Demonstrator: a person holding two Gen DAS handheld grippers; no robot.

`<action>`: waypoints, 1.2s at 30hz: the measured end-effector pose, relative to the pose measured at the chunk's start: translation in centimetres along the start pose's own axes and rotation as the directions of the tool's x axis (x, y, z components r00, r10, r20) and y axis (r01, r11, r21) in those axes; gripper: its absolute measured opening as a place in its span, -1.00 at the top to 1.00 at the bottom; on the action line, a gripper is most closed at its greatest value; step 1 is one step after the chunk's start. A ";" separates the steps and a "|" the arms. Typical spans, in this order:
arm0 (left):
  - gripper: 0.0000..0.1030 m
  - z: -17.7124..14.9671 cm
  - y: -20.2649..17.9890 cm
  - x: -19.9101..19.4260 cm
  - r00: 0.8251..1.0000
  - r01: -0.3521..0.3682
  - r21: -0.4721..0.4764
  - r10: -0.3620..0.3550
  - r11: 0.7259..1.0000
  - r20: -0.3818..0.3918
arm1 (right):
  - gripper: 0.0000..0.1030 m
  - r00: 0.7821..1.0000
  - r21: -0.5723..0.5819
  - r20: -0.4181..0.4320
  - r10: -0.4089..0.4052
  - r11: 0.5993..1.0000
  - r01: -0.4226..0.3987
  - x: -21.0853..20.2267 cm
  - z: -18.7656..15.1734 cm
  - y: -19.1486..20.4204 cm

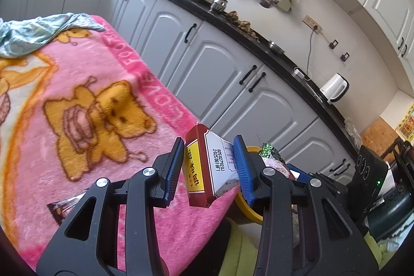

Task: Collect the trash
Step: 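Carry the snack box and black wrapper over the yellow bin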

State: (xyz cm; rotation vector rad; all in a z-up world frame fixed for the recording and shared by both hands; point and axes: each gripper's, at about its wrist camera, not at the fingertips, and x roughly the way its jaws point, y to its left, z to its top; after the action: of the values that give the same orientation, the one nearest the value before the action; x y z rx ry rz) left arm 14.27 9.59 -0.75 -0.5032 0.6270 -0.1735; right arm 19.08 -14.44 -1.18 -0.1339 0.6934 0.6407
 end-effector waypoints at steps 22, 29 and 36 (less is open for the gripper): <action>0.38 -0.4 -6.9 3.4 0.995 0.088 0.118 -0.083 0.989 -0.050 | 0.43 0.994 0.098 0.065 -0.085 0.992 0.078 -5.5 -1.2 -5.4; 0.38 -0.5 -8.6 4.5 0.993 0.106 0.149 -0.097 0.983 -0.067 | 0.43 0.991 0.129 0.082 -0.107 0.987 0.096 -6.6 -1.5 -6.8; 0.38 -0.6 -10.7 6.1 0.990 0.130 0.176 -0.118 0.976 -0.081 | 0.43 0.985 0.167 0.098 -0.142 0.978 0.125 -7.8 -2.0 -8.4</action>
State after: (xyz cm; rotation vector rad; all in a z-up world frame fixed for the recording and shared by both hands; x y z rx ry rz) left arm 18.77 -1.78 1.05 -0.3614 0.6415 -0.3647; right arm 18.37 -25.73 1.46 0.0038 0.6217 0.4575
